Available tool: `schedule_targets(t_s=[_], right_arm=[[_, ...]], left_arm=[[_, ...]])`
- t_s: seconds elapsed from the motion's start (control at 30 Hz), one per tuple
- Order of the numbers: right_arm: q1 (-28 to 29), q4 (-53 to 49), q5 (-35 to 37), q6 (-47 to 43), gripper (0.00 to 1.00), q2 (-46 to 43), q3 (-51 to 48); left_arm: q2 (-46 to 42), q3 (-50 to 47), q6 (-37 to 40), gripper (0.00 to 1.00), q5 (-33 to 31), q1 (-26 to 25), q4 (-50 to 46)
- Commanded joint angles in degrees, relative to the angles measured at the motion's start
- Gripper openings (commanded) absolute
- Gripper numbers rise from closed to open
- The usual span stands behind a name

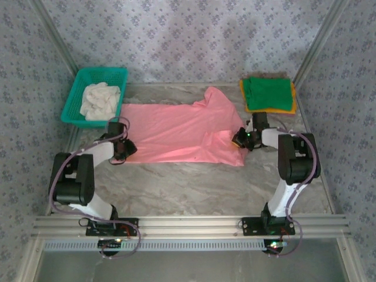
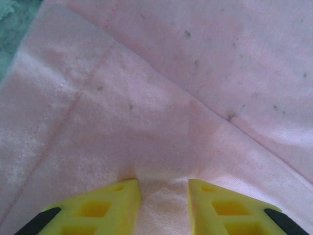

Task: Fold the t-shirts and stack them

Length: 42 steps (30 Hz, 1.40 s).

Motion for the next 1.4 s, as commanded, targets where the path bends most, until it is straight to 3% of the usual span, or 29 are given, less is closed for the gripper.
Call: schedule_targets(t_s=[0.0, 0.2, 0.33, 0.43, 0.53, 0.63, 0.8, 0.9, 1.17, 1.37], right_arm=[[-1.48, -1.14, 2.63, 4.09, 0.0, -4.38, -5.11], [-1.76, -3.7, 5.74, 4.65, 0.0, -14.09, -12.89], [-4.14, -6.62, 8.94, 5.61, 0.0, -22.08, -16.43], [-5.64, -9.97, 12.61, 2.23, 0.0, -26.36, -13.99], [-5.27, -12.77, 10.89, -2.89, 0.0, -26.25, -8.21], [-1.55, -12.96, 7.42, -3.7, 0.0, -24.76, -5.42], [7.83, -9.63, 6.13, -0.66, 0.0, -19.07, -6.27], [8.93, -5.59, 7.13, 3.63, 0.0, -14.94, -8.14], [2.46, -2.39, 10.48, 7.74, 0.0, -11.94, -12.78], [-3.77, 0.52, 9.24, 14.84, 0.0, -21.51, -23.96]], left_arm=[[-2.57, -6.11, -4.21, 0.34, 4.19, -0.17, -5.15], [-7.27, -10.84, -8.95, 0.34, 4.6, -7.6, -6.22], [-12.13, -12.39, -11.39, 0.35, 3.2, -9.06, -8.56], [-17.1, -10.43, -9.98, 0.35, -1.22, -9.0, -12.93], [-18.35, -7.03, -6.55, 0.35, -5.33, -7.36, -17.1], [-17.5, -5.14, -4.63, 0.34, -5.56, -4.55, -17.56], [-16.38, -5.21, -5.8, 0.35, -4.4, -7.44, -12.74], [-12.71, -6.79, -7.68, 0.35, -1.38, -7.93, -9.2], [-7.31, -12.01, -9.96, 0.34, 0.17, -4.58, -5.36], [-11.67, -12.67, -10.09, 0.33, -0.13, -4.06, -9.56]])
